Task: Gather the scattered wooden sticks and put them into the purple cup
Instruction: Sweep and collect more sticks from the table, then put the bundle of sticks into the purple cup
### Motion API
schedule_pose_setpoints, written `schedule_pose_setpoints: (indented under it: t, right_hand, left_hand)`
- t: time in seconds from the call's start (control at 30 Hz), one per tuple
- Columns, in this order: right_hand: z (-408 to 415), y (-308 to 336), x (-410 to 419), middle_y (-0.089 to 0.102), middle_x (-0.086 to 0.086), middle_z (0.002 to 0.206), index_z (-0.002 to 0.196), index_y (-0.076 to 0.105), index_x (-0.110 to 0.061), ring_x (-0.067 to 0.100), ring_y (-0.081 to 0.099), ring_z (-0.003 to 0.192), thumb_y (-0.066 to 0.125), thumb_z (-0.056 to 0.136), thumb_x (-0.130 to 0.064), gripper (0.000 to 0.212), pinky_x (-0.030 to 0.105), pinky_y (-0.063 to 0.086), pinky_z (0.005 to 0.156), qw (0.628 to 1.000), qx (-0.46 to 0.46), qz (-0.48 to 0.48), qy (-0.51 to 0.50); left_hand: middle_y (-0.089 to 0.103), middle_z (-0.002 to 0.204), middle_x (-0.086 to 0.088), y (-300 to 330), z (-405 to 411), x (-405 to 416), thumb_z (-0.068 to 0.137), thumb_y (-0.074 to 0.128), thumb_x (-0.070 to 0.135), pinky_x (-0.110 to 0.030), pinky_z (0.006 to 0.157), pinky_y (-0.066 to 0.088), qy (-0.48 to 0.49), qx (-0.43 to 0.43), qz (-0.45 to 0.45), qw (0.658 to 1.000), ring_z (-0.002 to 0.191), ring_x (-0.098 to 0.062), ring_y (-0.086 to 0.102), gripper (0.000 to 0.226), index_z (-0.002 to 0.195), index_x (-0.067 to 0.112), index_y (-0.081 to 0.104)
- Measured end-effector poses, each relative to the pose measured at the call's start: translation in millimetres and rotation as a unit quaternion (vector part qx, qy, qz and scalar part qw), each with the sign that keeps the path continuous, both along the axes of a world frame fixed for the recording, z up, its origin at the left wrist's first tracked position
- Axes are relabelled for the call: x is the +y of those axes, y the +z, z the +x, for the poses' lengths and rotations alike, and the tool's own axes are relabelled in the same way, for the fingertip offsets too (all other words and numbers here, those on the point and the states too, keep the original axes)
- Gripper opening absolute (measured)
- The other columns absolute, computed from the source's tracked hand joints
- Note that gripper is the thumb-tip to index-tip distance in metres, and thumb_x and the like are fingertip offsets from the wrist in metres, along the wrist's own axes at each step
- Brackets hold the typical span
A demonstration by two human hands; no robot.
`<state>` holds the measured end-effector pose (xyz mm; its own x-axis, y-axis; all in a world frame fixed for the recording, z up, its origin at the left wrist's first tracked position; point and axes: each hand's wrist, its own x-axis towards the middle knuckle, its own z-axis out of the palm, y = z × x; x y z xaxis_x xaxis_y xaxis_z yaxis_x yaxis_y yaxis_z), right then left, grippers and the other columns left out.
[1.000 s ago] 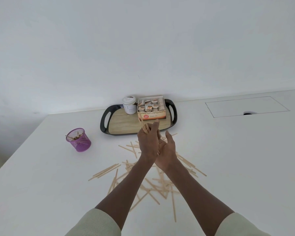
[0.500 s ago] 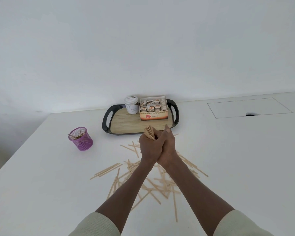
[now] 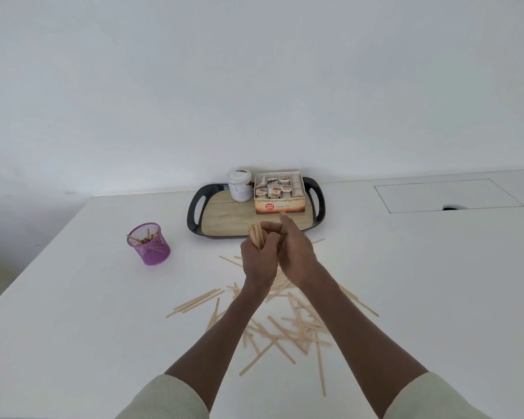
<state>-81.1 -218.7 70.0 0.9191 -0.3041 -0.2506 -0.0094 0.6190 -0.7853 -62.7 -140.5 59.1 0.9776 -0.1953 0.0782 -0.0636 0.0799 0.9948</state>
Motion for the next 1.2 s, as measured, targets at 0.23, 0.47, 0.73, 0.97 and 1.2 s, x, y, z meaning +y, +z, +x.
schedule_pose_setpoints:
  t: [0.23, 0.47, 0.73, 0.97, 1.2]
  right_hand:
    - [12.6, 49.3, -0.5, 0.076, -0.015, 0.096, 0.112, 0.072, -0.025, -0.002, 0.069, 0.089, 0.076, 0.079, -0.05, 0.042, 0.012, 0.054, 0.075, 0.86, -0.072, -0.493, 0.116]
    - [29.8, 72.8, 37.7, 0.076, -0.004, 0.088, 0.099, 0.077, -0.013, 0.007, 0.069, 0.086, 0.075, 0.084, -0.013, 0.015, 0.026, 0.057, 0.08, 0.684, -0.077, -0.701, 0.189]
    - [51.8, 71.1, 91.9, 0.075, 0.008, 0.093, 0.099, 0.078, -0.007, 0.02, 0.07, 0.087, 0.063, 0.087, 0.0, 0.02, 0.038, 0.058, 0.081, 0.616, -0.062, -0.754, 0.22]
    - [74.6, 58.0, 120.1, 0.076, 0.01, 0.093, 0.1, 0.079, -0.006, 0.021, 0.07, 0.085, 0.061, 0.087, 0.001, 0.023, 0.034, 0.059, 0.078, 0.616, -0.033, -0.763, 0.195]
    - [103.0, 54.3, 128.6, 0.076, 0.009, 0.083, 0.09, 0.08, -0.004, 0.012, 0.066, 0.068, 0.066, 0.083, 0.002, 0.016, 0.02, 0.052, 0.066, 0.662, 0.004, -0.73, 0.169]
  left_hand:
    - [0.032, 0.044, 0.007, -15.9, 26.7, 34.8, 0.083, 0.065, 0.009, -0.024, 0.04, 0.026, 0.026, -0.067, 0.09, 0.993, 0.043, -0.009, 0.027, 0.042, 0.051, 0.014, 0.039]
    - [0.038, 0.039, 0.011, -26.8, 50.3, 67.0, 0.082, 0.062, 0.026, -0.013, 0.04, 0.024, 0.035, -0.118, 0.136, 0.983, 0.04, -0.006, 0.031, 0.039, 0.048, 0.024, 0.041]
    - [0.034, 0.039, 0.007, -44.2, 80.6, 113.8, 0.064, 0.045, 0.042, -0.019, 0.039, 0.022, 0.01, -0.11, 0.177, 0.978, 0.041, -0.009, 0.025, 0.027, 0.046, 0.023, 0.037]
    - [0.04, 0.042, 0.004, -58.9, 102.8, 145.4, 0.067, 0.051, 0.045, -0.023, 0.041, 0.024, 0.01, -0.103, 0.192, 0.976, 0.044, -0.011, 0.028, 0.037, 0.052, 0.013, 0.04]
    - [0.062, 0.063, 0.013, -92.6, 121.0, 176.4, 0.074, 0.074, 0.047, -0.011, 0.054, 0.041, 0.026, -0.077, 0.241, 0.967, 0.057, -0.003, 0.056, 0.029, 0.081, 0.027, 0.054]
